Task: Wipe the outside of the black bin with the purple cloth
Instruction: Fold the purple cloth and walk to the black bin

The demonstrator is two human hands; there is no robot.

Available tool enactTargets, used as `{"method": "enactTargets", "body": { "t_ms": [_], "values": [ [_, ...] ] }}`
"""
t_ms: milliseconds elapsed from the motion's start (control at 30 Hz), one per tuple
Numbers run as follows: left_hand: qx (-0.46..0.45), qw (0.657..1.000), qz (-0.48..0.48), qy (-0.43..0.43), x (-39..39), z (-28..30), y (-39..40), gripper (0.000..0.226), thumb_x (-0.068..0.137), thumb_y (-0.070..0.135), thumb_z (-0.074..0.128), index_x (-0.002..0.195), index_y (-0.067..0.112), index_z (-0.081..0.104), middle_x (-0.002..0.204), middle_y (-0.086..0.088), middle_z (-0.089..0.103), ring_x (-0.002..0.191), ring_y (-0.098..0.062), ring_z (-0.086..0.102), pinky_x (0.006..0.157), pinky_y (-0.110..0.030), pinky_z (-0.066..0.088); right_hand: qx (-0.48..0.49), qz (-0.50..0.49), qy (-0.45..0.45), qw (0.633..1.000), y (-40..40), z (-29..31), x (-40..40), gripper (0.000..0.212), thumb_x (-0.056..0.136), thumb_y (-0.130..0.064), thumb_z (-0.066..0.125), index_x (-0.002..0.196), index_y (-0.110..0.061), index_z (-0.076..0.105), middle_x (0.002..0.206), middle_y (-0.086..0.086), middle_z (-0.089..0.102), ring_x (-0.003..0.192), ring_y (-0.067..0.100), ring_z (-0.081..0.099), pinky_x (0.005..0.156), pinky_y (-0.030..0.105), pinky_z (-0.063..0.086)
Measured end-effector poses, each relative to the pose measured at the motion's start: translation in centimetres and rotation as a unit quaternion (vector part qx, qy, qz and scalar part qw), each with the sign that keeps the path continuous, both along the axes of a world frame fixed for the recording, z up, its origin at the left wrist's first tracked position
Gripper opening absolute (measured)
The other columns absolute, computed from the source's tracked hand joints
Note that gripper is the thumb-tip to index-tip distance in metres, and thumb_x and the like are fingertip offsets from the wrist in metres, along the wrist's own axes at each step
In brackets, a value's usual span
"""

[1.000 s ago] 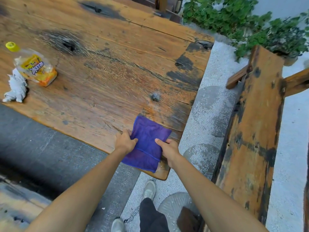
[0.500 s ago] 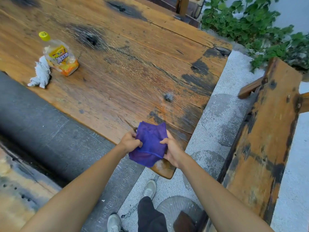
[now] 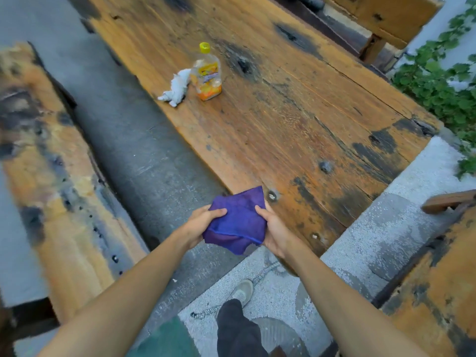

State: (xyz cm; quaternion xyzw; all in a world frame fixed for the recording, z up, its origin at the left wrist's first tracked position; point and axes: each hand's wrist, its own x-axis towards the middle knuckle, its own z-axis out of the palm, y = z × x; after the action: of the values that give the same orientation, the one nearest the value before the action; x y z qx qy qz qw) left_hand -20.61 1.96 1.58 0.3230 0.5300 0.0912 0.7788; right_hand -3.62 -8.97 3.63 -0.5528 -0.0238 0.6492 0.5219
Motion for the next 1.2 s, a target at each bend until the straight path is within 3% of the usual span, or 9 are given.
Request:
{"method": "enactTargets", "body": {
  "t_ms": [133,300,467,600,733,800,900,1033,1200],
  "values": [
    [0.076,0.993,0.085,0.036,-7.7,0.7,-1.3,0.023,0.096,0.008,0.065,0.118,0.014,0.065,0.118,-0.013,0.074,0.102,-0.027,0.070,0.100,-0.040,0.056,0.015,0.102,-0.067,0.992,1.9,-0.3,-6.6,0.034,0.107,-0.025,0.046,0.140,-0.030,0.053,0.128,-0.002,0.071,0.116,0.019,0.069,0.097,0.044,0.056],
    [0.157,0.975,0.145,0.067,-18.5,1.3,-5.4,0.029,0.102,0.003,0.055,0.130,0.008,0.058,0.119,-0.007,0.067,0.093,-0.014,0.065,0.069,-0.007,0.054,0.029,0.221,-0.164,0.961,1.9,-0.4,-16.3,0.039,0.109,-0.024,0.042,0.147,-0.031,0.046,0.134,-0.005,0.067,0.119,0.016,0.066,0.103,0.046,0.053],
    [0.204,0.952,0.204,0.106,-29.4,0.8,-11.8,0.037,0.101,-0.005,0.052,0.138,-0.002,0.052,0.123,-0.006,0.061,0.103,-0.016,0.062,0.071,-0.004,0.051,0.035,0.322,-0.186,0.928,-0.7,0.1,-26.6,0.035,0.108,-0.031,0.041,0.136,-0.050,0.048,0.134,-0.013,0.065,0.119,0.016,0.066,0.101,0.054,0.053],
    [0.211,0.939,0.244,0.122,-37.7,0.0,-17.3,0.033,0.099,-0.005,0.055,0.132,0.000,0.056,0.114,-0.005,0.066,0.072,0.013,0.068,0.066,-0.005,0.051,0.084,0.402,-0.224,0.884,-3.8,1.1,-34.6,0.035,0.109,-0.024,0.039,0.127,-0.050,0.053,0.134,-0.013,0.065,0.118,0.008,0.065,0.105,0.045,0.051],
    [0.200,0.921,0.312,0.122,-44.9,-0.7,-22.9,0.030,0.099,-0.005,0.057,0.128,0.001,0.058,0.115,-0.010,0.068,0.073,0.009,0.070,0.072,-0.010,0.055,0.130,0.484,-0.262,0.825,-6.9,0.8,-41.4,0.040,0.109,-0.020,0.039,0.147,-0.029,0.047,0.145,-0.005,0.058,0.131,0.012,0.056,0.114,0.043,0.043],
    [0.195,0.913,0.337,0.119,-47.4,-0.7,-25.1,0.031,0.099,-0.005,0.057,0.127,0.005,0.059,0.115,-0.010,0.070,0.078,0.004,0.071,0.079,-0.014,0.057,0.149,0.505,-0.262,0.808,-8.1,0.5,-44.0,0.041,0.109,-0.017,0.039,0.150,-0.022,0.044,0.150,-0.002,0.053,0.135,0.011,0.051,0.116,0.030,0.039],
    [0.191,0.899,0.373,0.128,-50.7,-0.8,-28.1,0.030,0.097,-0.007,0.058,0.125,0.004,0.060,0.112,-0.011,0.070,0.076,0.006,0.071,0.075,-0.012,0.056,0.159,0.533,-0.245,0.794,-10.1,0.4,-47.8,0.038,0.109,-0.016,0.039,0.143,-0.031,0.046,0.148,-0.005,0.053,0.130,0.005,0.051,0.103,0.008,0.040],
    [0.151,0.888,0.417,0.122,-53.4,-0.8,-30.9,0.023,0.095,-0.002,0.065,0.116,0.007,0.066,0.113,-0.012,0.073,0.078,0.001,0.073,0.076,-0.016,0.059,0.148,0.564,-0.213,0.784,-11.6,-0.5,-50.5,0.041,0.108,-0.022,0.041,0.149,-0.029,0.045,0.146,-0.008,0.056,0.132,0.006,0.054,0.116,0.031,0.041],
    [-0.012,0.891,0.453,0.015,-56.0,-0.6,-33.2,0.031,0.083,0.008,0.079,0.113,0.003,0.074,0.110,-0.019,0.077,0.086,-0.025,0.078,0.079,-0.032,0.064,0.051,0.572,-0.090,0.814,-10.9,-0.9,-52.4,0.055,0.098,-0.016,0.066,0.147,-0.026,0.042,0.136,0.005,0.066,0.116,0.017,0.068,0.092,0.035,0.059]
  ]
}}
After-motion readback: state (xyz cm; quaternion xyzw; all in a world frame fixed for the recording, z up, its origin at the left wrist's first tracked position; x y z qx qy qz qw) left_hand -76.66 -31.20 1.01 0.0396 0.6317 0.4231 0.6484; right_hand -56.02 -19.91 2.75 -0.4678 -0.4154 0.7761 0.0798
